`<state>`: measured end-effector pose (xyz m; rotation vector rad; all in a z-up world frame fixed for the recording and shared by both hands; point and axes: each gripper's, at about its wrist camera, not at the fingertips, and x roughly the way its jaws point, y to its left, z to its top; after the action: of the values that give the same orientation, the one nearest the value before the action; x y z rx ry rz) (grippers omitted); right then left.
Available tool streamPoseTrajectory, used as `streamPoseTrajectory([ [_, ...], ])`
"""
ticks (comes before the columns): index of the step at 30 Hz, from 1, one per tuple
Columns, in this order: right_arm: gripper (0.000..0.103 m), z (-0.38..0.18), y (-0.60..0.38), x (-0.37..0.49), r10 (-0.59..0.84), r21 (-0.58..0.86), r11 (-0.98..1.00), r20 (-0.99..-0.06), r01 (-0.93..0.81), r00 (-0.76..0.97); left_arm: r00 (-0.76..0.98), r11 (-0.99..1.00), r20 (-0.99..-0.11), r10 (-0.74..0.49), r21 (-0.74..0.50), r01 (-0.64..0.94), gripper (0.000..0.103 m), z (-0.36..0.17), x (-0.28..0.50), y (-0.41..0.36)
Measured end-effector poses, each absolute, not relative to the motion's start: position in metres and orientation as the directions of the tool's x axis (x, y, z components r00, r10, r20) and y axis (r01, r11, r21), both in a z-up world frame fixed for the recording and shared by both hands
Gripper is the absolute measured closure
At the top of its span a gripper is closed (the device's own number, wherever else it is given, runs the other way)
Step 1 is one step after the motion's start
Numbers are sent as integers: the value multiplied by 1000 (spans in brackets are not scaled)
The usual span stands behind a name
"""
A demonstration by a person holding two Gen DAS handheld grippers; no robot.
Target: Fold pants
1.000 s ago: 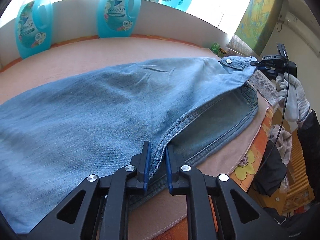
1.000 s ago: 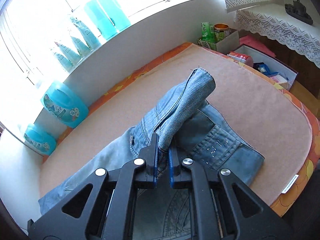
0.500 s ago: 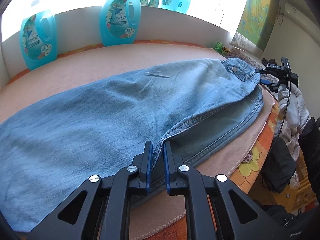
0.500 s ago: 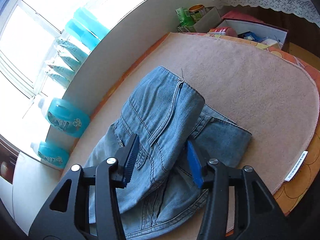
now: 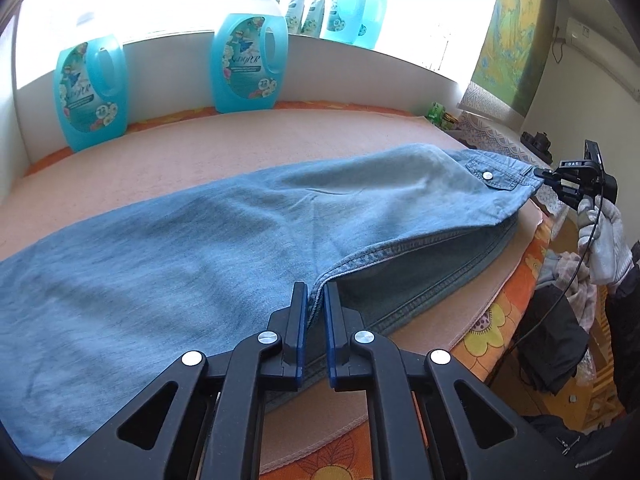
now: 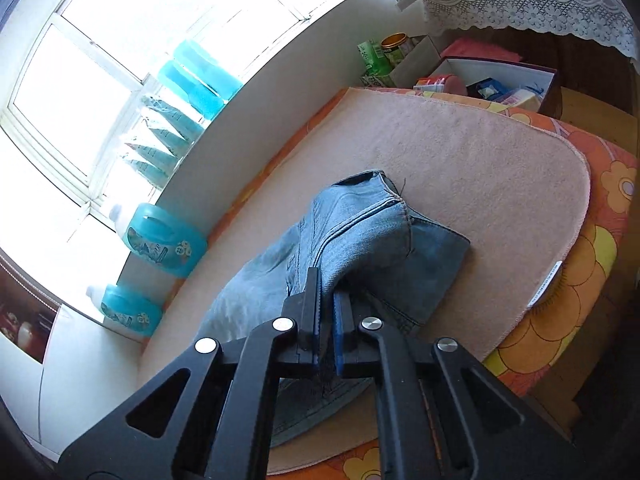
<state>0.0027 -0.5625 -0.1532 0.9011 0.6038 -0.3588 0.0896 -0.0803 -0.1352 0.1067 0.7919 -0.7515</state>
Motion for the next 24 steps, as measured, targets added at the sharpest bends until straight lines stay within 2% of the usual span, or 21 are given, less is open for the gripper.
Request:
streamPoseTrajectory([
  [4, 96, -194, -578, 2, -24, 607, 537, -683, 586, 730, 441, 737, -704, -556, -173, 653, 97, -145, 90, -83],
  [8, 86, -205, -589, 0, -58, 574, 534, -708, 621, 704, 422, 730, -720, -552, -172, 662, 97, -149, 84, -84],
  [9, 77, -204, -590, 0, -81, 555, 546, -711, 627, 699, 417, 728, -725, -549, -170, 664, 97, -149, 83, -84],
  [10, 62, -202, -590, 0, -100, 539, 557, -712, 632, 695, 408, 724, -730, -548, -170, 669, 96, -151, 82, -84],
  [12, 44, -202, -592, 2, -117, 529, 563, -709, 635, 695, 402, 721, -736, -545, -165, 673, 96, -154, 79, -84],
  [13, 42, -202, -593, 5, -109, 532, 562, -711, 633, 695, 393, 719, -742, -543, -170, 674, 95, -155, 78, -84],
  [16, 38, -209, -596, 14, -89, 543, 547, -719, 637, 689, 384, 721, -738, -555, -196, 665, 83, -153, 75, -81],
  [21, 33, -214, -595, 23, -99, 568, 540, -690, 621, 717, 431, 739, -691, -581, -226, 635, 79, -135, 79, -61],
  [23, 40, -216, -594, 29, -67, 610, 529, -663, 590, 746, 471, 766, -674, -569, -227, 601, 71, -129, 86, -48],
  [24, 53, -216, -593, 31, -57, 622, 527, -654, 579, 754, 488, 782, -667, -563, -240, 575, 71, -128, 91, -39],
])
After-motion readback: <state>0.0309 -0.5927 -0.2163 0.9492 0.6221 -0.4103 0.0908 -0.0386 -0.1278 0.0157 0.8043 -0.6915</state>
